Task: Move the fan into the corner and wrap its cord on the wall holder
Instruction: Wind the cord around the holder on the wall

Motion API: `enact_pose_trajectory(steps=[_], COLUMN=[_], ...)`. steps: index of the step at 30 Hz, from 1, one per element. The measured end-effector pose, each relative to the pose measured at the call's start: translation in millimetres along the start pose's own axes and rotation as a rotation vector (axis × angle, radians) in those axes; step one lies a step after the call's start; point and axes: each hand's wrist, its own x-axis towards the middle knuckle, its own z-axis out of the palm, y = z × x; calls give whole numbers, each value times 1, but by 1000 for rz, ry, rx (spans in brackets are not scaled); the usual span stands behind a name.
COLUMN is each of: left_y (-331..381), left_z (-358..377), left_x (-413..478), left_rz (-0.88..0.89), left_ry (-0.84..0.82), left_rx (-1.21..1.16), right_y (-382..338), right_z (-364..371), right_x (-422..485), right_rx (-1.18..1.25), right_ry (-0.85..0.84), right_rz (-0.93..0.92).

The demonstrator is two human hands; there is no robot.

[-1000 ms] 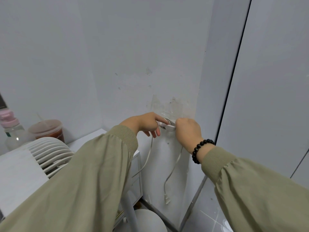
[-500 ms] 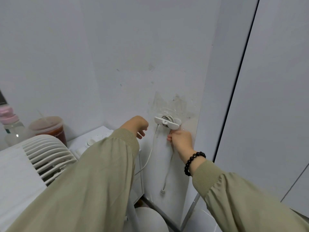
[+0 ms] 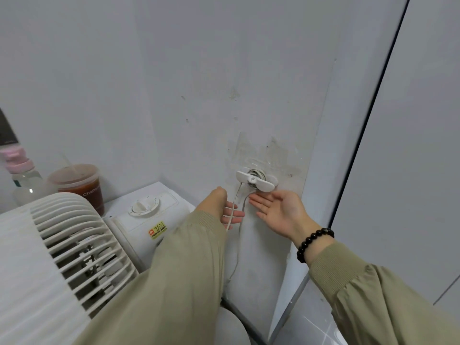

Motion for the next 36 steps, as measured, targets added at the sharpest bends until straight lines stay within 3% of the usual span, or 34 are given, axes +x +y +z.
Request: enact_pose_trajectory(steps=[9, 16, 23, 26, 30, 33, 36], left_y=[10, 28, 74, 82, 84, 85, 86], left_z=[7, 6, 10, 10, 8, 8, 10], left_x=[14, 7, -11, -20, -29, -31, -34], left_rz=[45, 254, 571, 666, 710, 696, 665], left_ry=[-47, 1, 133, 121, 115, 119, 75], left_rx=[-320, -472, -73, 18, 3, -81, -209], right_y=[2, -2, -16, -24, -31, -29, -29], right_z=[-4, -2, 0, 7, 17, 28, 30], right_x=[-2, -2, -10, -18, -33, -40, -38], right_rx=[-11, -157, -525, -836, -1518, -1725, -1833], right_ry=[-93, -31, 83, 200, 371, 398, 282], right_rz=[-11, -20, -71, -183, -520, -802, -805])
